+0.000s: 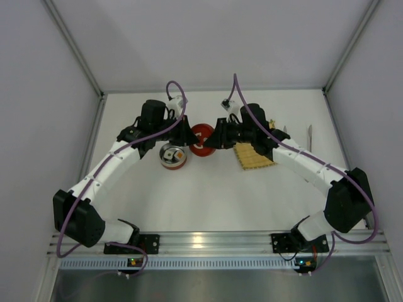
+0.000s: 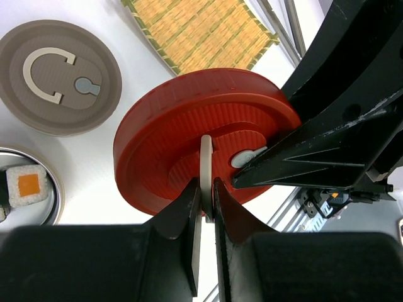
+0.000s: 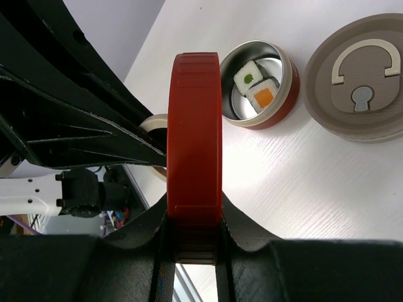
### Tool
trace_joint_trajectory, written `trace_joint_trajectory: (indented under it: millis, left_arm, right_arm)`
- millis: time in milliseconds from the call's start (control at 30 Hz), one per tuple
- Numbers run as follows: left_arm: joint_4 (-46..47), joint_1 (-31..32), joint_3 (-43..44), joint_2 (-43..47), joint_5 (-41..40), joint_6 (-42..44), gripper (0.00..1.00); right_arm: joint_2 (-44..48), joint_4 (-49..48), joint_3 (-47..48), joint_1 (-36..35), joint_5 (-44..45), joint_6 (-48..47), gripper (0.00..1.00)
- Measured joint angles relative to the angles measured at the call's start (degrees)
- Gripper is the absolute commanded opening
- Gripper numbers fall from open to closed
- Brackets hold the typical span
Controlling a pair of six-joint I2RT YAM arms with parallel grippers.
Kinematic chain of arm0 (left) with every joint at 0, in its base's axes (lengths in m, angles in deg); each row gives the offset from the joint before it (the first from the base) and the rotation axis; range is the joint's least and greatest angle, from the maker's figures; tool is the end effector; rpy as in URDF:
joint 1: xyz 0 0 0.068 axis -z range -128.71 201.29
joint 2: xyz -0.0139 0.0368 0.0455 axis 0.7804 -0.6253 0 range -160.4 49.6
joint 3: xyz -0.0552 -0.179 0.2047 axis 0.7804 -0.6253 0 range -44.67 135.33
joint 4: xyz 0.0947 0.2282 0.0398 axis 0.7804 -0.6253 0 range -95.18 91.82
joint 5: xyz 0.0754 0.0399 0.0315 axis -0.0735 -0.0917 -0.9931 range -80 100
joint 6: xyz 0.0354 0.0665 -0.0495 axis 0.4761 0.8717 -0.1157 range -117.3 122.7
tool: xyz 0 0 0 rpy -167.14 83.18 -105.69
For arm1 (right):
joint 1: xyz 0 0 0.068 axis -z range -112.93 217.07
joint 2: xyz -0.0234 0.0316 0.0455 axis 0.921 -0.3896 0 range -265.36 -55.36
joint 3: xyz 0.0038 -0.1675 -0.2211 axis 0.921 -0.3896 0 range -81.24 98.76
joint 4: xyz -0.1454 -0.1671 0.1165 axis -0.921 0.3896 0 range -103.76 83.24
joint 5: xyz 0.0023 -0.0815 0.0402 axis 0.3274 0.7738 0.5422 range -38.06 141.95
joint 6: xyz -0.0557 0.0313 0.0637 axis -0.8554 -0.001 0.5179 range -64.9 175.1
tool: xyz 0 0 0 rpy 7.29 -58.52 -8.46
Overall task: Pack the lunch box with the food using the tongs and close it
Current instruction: Screw the box lid onto the packing box.
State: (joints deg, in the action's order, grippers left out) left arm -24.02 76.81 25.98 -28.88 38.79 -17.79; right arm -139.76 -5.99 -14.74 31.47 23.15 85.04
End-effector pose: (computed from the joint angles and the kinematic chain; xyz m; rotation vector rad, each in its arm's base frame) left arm 0.2772 -0.1754 0.3245 0.4035 2.2123 -0.9925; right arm 0.2736 0.2437 0.3038 -0.4542 2.1358 1.1989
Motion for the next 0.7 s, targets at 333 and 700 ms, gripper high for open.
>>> trace_joint_trajectory:
  millis: [333,700]
  left_arm:
    - [-1.2,0.0,0.1,0.0,-2.6,1.7,0.0]
    - [-20.7,-0.4,13.0,-1.4,-13.7,15.2,0.0]
  right_arm:
    - [-0.2,0.1,0.0,-0.2,-1.4,-0.5,0.99]
    - [0.0,9.6,1.1,10.6,-0.8,-10.7,0.99]
